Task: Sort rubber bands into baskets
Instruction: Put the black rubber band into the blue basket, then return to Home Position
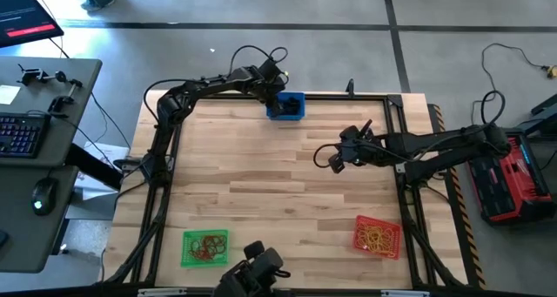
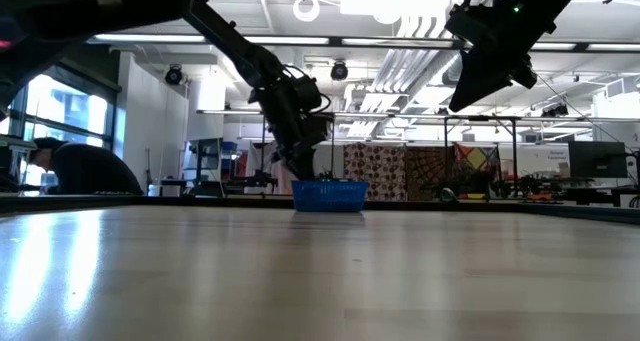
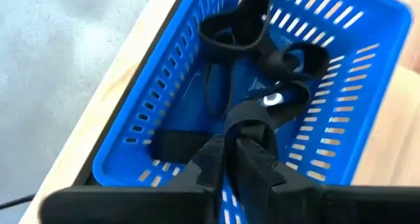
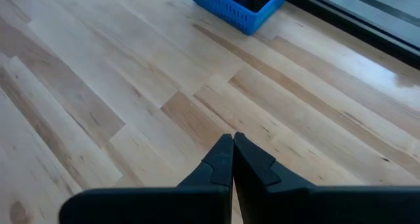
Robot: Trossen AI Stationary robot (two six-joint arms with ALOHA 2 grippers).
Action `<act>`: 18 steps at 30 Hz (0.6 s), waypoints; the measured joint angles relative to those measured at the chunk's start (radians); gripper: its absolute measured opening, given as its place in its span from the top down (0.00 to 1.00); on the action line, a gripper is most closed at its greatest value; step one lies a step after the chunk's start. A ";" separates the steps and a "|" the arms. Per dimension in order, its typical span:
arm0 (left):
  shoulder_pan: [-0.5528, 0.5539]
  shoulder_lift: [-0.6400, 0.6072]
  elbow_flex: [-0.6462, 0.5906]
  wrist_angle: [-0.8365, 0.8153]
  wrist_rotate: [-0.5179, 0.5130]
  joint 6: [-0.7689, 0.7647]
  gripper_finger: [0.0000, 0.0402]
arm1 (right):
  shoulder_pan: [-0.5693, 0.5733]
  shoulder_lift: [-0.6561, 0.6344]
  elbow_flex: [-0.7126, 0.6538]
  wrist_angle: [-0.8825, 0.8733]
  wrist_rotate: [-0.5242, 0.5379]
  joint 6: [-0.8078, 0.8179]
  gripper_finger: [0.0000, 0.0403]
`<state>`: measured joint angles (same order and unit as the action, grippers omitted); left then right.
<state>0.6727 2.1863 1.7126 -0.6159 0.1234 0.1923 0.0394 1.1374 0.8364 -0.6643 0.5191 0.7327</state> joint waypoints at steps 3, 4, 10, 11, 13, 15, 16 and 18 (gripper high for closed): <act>-0.002 -0.010 0.000 -0.002 0.004 0.003 0.88 | -0.001 0.000 0.000 0.000 0.001 -0.007 1.00; -0.004 -0.011 0.000 -0.001 0.004 0.003 0.86 | -0.001 0.000 0.000 0.000 0.001 -0.008 1.00; -0.015 -0.050 -0.001 0.040 -0.001 -0.004 0.76 | -0.001 0.000 0.000 -0.003 -0.002 -0.026 1.00; -0.018 -0.061 -0.001 0.047 -0.003 -0.004 0.74 | -0.001 0.000 0.000 -0.004 -0.008 -0.036 1.00; -0.023 -0.085 -0.001 0.078 -0.018 -0.008 0.72 | -0.001 0.000 0.000 -0.004 -0.024 -0.058 1.00; -0.028 -0.110 -0.001 0.099 -0.041 -0.014 0.71 | -0.001 0.000 0.000 -0.004 -0.037 -0.074 1.00; -0.029 -0.121 0.000 0.119 -0.047 -0.017 0.70 | -0.001 0.000 0.000 -0.004 -0.046 -0.087 1.00; -0.032 -0.139 0.000 0.140 -0.047 -0.048 0.70 | -0.001 0.000 0.000 -0.003 -0.063 -0.124 1.00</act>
<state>0.6406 2.0477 1.7130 -0.4759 0.0769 0.1445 0.0387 1.1374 0.8364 -0.6678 0.4564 0.6092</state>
